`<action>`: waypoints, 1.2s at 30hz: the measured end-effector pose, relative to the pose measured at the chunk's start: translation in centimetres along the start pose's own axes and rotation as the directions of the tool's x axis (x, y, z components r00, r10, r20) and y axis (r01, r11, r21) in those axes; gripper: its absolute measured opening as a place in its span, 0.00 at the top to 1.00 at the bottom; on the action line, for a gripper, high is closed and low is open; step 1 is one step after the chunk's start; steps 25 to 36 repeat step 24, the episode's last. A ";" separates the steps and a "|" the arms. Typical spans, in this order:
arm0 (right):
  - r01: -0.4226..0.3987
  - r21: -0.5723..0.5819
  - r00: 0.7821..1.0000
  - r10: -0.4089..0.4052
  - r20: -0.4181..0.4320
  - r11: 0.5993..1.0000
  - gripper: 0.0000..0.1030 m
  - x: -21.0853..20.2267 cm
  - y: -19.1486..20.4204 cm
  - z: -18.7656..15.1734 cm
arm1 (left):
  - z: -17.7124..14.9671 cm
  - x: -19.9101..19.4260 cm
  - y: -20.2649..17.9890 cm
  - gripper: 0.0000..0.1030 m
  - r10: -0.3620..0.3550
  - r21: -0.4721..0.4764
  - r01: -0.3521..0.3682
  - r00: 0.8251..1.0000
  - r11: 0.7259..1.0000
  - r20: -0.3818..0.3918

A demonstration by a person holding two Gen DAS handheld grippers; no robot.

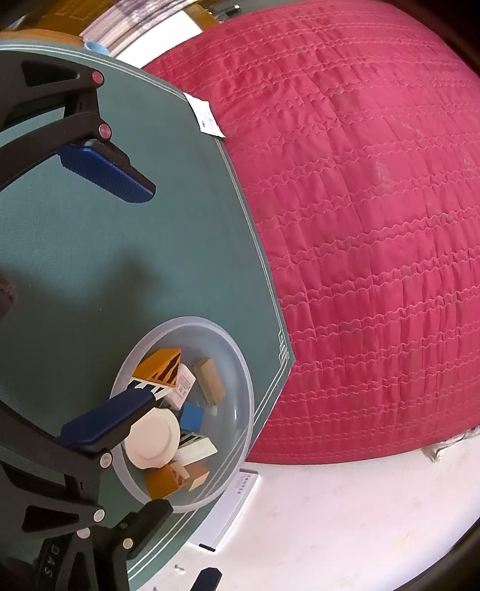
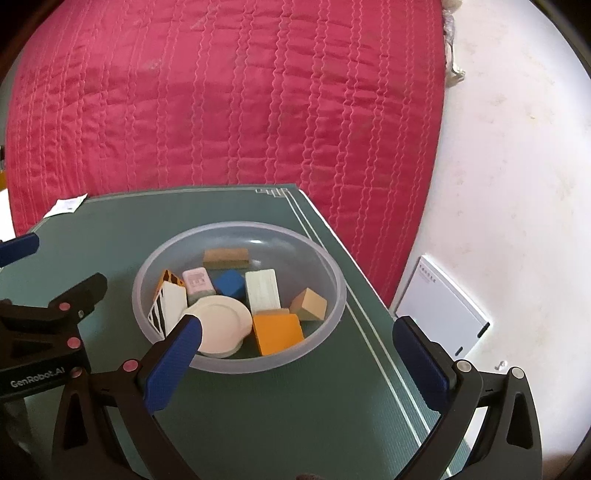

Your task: Organize rigid objects

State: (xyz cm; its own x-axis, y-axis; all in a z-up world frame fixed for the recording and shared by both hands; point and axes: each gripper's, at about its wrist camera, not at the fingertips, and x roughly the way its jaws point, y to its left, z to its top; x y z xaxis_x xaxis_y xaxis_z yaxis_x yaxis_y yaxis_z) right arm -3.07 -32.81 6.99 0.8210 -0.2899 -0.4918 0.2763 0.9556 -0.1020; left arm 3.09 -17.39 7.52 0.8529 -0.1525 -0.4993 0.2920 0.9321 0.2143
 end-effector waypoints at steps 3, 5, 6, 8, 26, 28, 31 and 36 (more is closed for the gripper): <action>0.004 0.005 1.000 -0.004 -0.007 1.000 0.00 0.2 -0.2 -0.1 | 0.0 0.1 0.0 0.01 -0.001 0.001 0.001 1.000 1.000 -0.003; 0.003 0.004 1.000 -0.003 -0.016 1.000 0.00 0.4 -0.2 -0.2 | 0.0 0.1 -0.2 0.01 -0.001 0.006 0.001 1.000 1.000 -0.004; 0.003 0.002 1.000 -0.003 -0.019 1.000 0.00 0.5 -0.2 -0.3 | -0.1 0.1 -0.2 0.01 -0.001 0.007 0.001 1.000 1.000 -0.005; 0.000 -0.004 1.000 -0.001 -0.024 1.000 0.00 0.7 0.0 -0.3 | -0.2 0.1 -0.3 0.01 -0.001 0.013 0.002 1.000 1.000 -0.006; -0.027 -0.018 0.997 0.025 -0.068 0.999 0.00 1.2 1.1 -1.3 | -0.6 0.8 0.4 0.01 -0.005 -0.010 0.005 0.998 1.000 -0.059; -0.027 -0.018 0.997 0.025 -0.068 0.999 0.00 1.2 1.1 -1.3 | -0.6 0.8 0.4 0.01 -0.005 -0.010 0.005 0.998 1.000 -0.059; -0.027 -0.018 0.997 0.025 -0.068 0.999 0.00 1.2 1.1 -1.3 | -0.6 0.8 0.4 0.01 -0.005 -0.010 0.005 0.998 1.000 -0.059; -0.027 -0.018 0.997 0.025 -0.068 0.999 0.00 1.2 1.1 -1.3 | -0.6 0.8 0.4 0.01 -0.005 -0.010 0.005 0.998 1.000 -0.059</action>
